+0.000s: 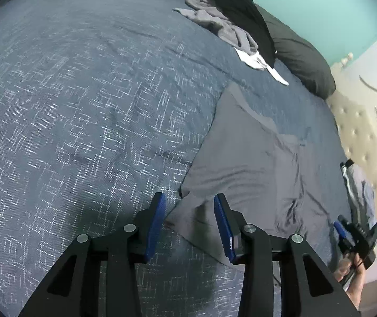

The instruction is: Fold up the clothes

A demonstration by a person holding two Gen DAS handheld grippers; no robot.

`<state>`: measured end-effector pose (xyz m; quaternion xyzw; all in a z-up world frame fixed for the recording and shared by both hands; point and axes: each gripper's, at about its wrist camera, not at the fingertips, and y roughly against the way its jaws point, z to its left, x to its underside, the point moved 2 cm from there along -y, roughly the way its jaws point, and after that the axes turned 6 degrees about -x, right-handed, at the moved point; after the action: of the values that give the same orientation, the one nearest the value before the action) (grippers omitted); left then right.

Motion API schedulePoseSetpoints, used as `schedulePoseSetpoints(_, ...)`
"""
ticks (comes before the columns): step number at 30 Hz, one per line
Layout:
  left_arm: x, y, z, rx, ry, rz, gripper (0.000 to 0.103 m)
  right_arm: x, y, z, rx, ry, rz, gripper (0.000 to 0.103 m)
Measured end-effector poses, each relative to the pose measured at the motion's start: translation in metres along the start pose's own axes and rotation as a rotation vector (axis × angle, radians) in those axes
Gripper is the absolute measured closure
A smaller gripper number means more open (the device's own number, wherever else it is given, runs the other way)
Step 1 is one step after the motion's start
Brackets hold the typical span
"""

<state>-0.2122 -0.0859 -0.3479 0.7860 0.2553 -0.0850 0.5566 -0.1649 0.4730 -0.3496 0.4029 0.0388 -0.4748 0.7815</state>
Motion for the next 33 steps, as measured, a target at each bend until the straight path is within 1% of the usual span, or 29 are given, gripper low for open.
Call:
schedulePoseSetpoints(3, 0.002, -0.005, 0.001, 0.003, -0.003, 0.01, 0.065, 0.002, 0.0, -0.001, -0.003, -0.006, 0.002, 0.077)
schedulePoseSetpoints(4, 0.003, -0.008, 0.001, 0.002, -0.01, 0.017, 0.07, 0.002, 0.0, -0.001, -0.003, -0.008, 0.003, 0.077)
schedulePoseSetpoints(5, 0.003, -0.011, 0.001, -0.006, -0.017, 0.028, 0.085, 0.002, 0.0, -0.002, -0.004, -0.01, 0.002, 0.077)
schedulePoseSetpoints(6, 0.003, -0.013, 0.001, -0.008, -0.025, 0.034, 0.096, 0.001, 0.001, -0.002, -0.004, -0.012, 0.002, 0.077)
schedulePoseSetpoints(7, 0.002, -0.015, -0.001, -0.011, -0.031, 0.037, 0.099, 0.001, 0.001, -0.003, -0.005, -0.013, 0.002, 0.077)
schedulePoseSetpoints(12, -0.005, -0.007, -0.011, -0.006, -0.037, 0.03, 0.1, -0.002, 0.003, -0.005, -0.019, -0.022, 0.002, 0.077)
schedulePoseSetpoints(16, -0.014, 0.008, -0.033, 0.023, -0.049, 0.024, 0.1, -0.005, 0.008, -0.008, -0.02, -0.028, -0.012, 0.077)
schedulePoseSetpoints(21, -0.028, 0.021, -0.09, 0.052, -0.112, 0.032, 0.1, -0.007, 0.011, -0.009, -0.028, -0.024, -0.015, 0.077)
schedulePoseSetpoints(25, -0.038, 0.026, -0.151, 0.085, -0.187, 0.038, 0.1, -0.01, 0.013, -0.013, -0.04, -0.024, -0.006, 0.077)
schedulePoseSetpoints(26, -0.04, 0.025, -0.173, 0.094, -0.214, 0.039, 0.1, -0.011, 0.013, -0.014, -0.045, -0.025, -0.002, 0.077)
schedulePoseSetpoints(30, -0.041, 0.012, -0.248, 0.131, -0.309, 0.066, 0.1, -0.015, 0.016, -0.022, -0.053, -0.041, 0.003, 0.077)
schedulePoseSetpoints(33, -0.028, -0.013, -0.307, 0.148, -0.4, 0.107, 0.1, -0.02, 0.019, -0.029, -0.056, -0.061, -0.002, 0.077)
